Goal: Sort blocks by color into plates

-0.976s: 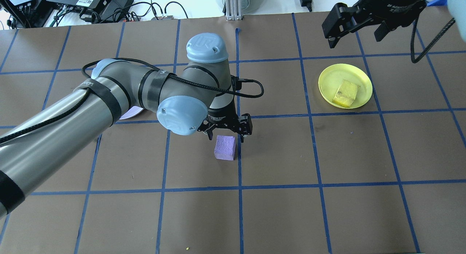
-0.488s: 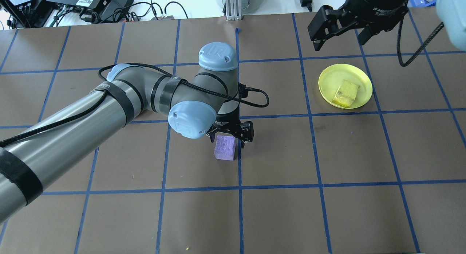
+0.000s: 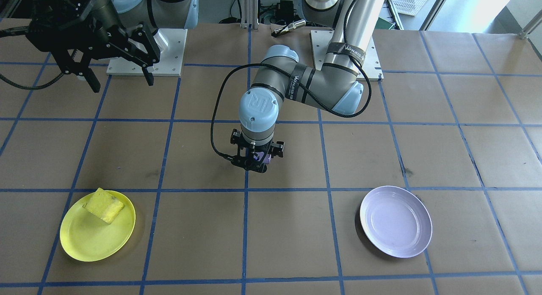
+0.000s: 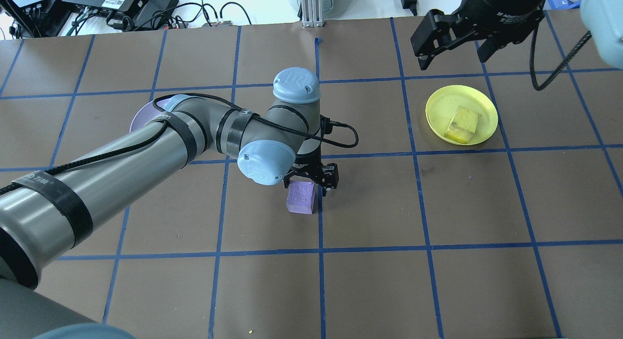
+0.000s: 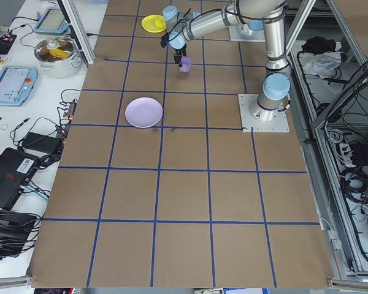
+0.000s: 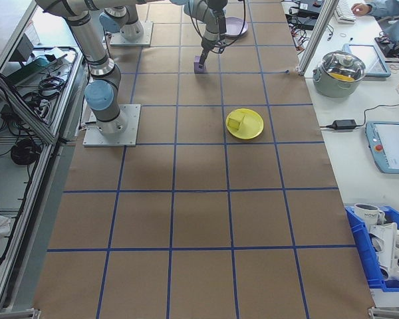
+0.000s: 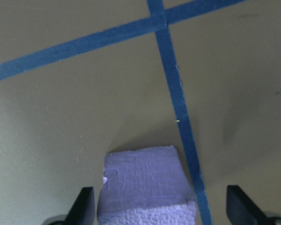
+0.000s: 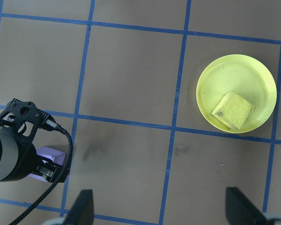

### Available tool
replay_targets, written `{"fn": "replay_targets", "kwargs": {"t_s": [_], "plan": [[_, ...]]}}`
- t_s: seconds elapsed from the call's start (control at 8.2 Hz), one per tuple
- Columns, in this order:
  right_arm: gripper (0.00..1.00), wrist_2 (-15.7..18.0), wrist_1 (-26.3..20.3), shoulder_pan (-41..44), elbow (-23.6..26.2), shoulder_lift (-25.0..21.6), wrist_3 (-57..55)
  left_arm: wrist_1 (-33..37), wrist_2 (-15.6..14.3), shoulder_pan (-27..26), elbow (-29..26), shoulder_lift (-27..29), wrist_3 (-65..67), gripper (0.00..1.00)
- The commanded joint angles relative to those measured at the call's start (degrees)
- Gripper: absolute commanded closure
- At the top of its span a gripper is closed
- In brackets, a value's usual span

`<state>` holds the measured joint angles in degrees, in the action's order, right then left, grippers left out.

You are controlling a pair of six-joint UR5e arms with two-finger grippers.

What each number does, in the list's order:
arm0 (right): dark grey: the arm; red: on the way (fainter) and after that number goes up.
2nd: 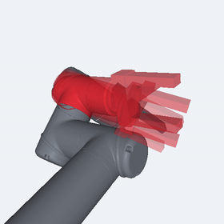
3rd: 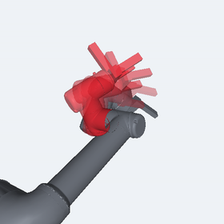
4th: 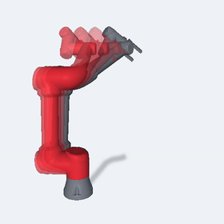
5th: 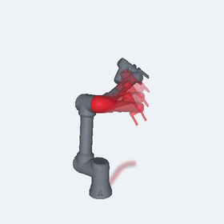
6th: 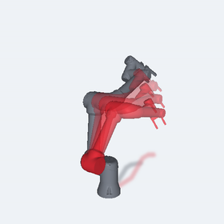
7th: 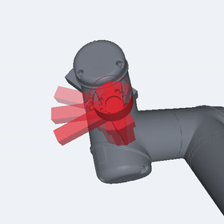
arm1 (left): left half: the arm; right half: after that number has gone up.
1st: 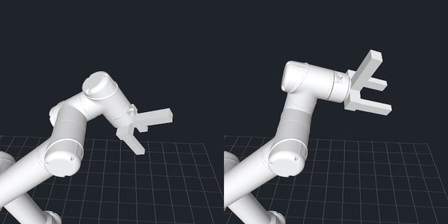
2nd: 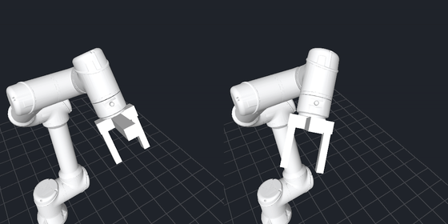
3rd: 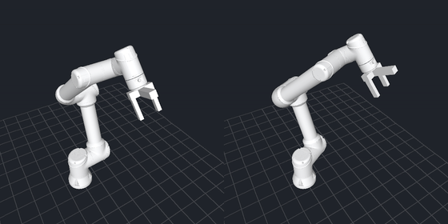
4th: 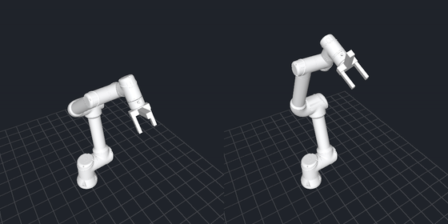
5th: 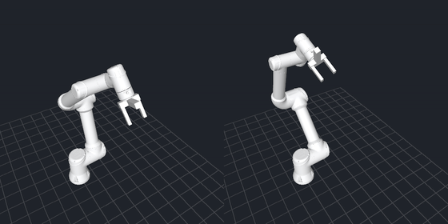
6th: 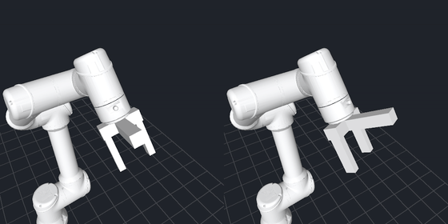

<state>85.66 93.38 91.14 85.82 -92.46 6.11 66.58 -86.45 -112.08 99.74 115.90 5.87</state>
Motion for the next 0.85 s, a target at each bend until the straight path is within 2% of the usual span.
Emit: {"fn": "replay_targets", "kwargs": {"t_s": [0.0, 0.24, 0.37, 0.61, 0.73], "plan": [[0.0, 0.2, 0.74, 0.0, 0.05, 0.09, 0.31, -0.93, -0.2, 0.02, 0.01, 0.83, -0.15, 0.15], [0.0, 0.47, 0.75, -0.08, 0.05, 0.09, 0.75, -0.49, -0.29, 0.02, 0.1, 0.21, -0.42, 0.49], [0.0, 0.21, 0.92, -0.09, 0.05, 0.09, 0.75, -0.23, -0.55, 0.02, 0.01, 0.12, -0.33, 0.99], [0.0, -0.23, 0.75, -0.08, 0.83, 0.26, 0.75, 0.12, -1.25, 0.02, -0.68, 0.03, -0.24, 1.0], [0.0, -0.15, 0.92, 0.0, 1.97, 0.35, 0.57, 3.0, -2.65, 0.2, -0.95, -0.58, -0.5, 1.0]]}}
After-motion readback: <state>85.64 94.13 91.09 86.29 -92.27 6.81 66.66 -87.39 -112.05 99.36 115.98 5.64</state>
